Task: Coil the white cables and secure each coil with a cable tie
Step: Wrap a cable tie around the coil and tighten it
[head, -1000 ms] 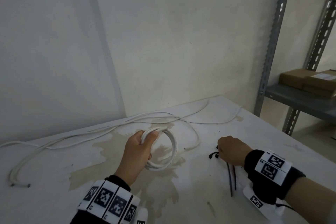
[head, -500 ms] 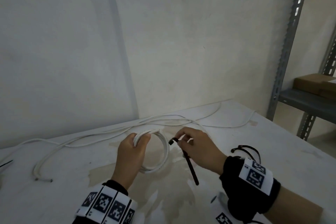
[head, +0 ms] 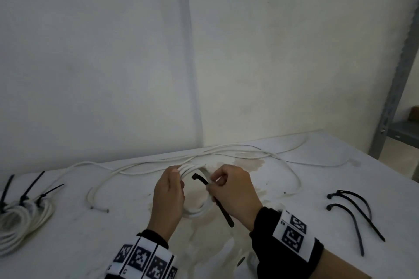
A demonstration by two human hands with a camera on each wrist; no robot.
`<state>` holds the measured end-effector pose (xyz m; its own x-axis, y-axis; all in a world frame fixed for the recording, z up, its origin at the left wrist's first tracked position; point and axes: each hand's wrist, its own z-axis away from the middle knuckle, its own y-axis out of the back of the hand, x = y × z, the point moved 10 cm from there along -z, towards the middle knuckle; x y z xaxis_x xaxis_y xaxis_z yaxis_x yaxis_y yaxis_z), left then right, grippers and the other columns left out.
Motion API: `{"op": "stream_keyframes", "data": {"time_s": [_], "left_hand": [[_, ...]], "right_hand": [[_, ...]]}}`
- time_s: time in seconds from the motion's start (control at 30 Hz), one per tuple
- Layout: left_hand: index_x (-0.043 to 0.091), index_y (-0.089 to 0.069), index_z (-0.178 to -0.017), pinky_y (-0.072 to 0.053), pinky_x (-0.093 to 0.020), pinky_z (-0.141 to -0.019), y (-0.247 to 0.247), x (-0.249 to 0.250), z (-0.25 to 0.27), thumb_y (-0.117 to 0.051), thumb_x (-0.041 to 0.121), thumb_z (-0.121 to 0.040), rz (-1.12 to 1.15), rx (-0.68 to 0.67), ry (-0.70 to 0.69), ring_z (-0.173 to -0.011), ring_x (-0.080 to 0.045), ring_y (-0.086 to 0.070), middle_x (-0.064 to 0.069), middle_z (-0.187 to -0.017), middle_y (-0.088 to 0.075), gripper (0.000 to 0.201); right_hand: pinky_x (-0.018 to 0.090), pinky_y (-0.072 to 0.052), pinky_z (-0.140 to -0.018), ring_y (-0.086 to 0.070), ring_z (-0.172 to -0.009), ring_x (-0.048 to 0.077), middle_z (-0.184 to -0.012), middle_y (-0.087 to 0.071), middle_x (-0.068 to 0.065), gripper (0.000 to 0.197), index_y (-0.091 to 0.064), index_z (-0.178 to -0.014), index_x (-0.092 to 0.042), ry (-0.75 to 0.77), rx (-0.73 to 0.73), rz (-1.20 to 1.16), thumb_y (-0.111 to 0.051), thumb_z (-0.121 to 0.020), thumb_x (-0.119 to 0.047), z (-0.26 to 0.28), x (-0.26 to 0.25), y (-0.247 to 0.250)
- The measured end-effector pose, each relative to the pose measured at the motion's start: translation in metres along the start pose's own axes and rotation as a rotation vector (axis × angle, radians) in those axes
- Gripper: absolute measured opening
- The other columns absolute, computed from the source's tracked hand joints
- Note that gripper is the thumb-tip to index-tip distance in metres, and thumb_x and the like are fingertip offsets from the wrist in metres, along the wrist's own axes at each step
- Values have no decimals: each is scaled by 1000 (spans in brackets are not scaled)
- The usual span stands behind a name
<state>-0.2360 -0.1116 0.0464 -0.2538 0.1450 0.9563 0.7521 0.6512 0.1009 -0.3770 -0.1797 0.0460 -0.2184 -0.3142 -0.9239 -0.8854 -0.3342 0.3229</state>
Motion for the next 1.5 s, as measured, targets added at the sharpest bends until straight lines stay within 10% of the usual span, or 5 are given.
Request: {"op": "stream_keyframes", "data": {"time_s": [0.4, 0.8, 1.03, 1.23, 1.5], "left_hand": [[18, -47, -108, -33, -31, -57, 18, -3, 3, -35, 14, -98, -17, 2, -62, -54, -15, -37, -3, -59, -43, 16], [18, -55, -80, -31, -19, -43, 17, -10, -1, -33, 8, -97, 69, -44, 37, -43, -4, -34, 6, -52, -38, 29], [15, -50, -80, -33, -26, -47, 18, -10, -5, -33, 7, -95, 124, -28, 113, -51, -14, -35, -2, -57, -37, 24], [14, -49, -80, -33, -22, -43, 11, -6, -3, -35, 9, -96, 121, -70, 111, -46, -8, -35, 2, -55, -37, 21], [12, -47, -77, -31, -21, -43, -9, 3, 7, -32, 8, -96, 146, -173, 124, -41, -5, -32, 5, -50, -36, 24]], "right_hand": [[24, -42, -40, -55, -43, 19, -66, -54, 10, 26, -41, -66, -13, -19, 60, -47, -62, -74, 1, -5, -9, -33], [20, -51, -50, -62, -48, 13, -68, -62, 12, 15, -57, -76, -4, -37, -206, -386, -55, -84, 9, 7, -14, -47], [13, -50, -72, -66, -75, -2, -71, -71, -16, 40, -67, -100, -22, 146, -344, -319, -49, -88, 12, 22, -28, -54], [17, -49, -73, -59, -78, 2, -95, -57, -9, 43, -70, -78, -42, 317, -253, -290, -54, -90, -4, 21, -46, -36], [17, -45, -58, -53, -57, 7, -64, -65, -7, 24, -63, -69, -18, 316, -168, -342, -60, -85, 0, 16, -50, -19]]}}
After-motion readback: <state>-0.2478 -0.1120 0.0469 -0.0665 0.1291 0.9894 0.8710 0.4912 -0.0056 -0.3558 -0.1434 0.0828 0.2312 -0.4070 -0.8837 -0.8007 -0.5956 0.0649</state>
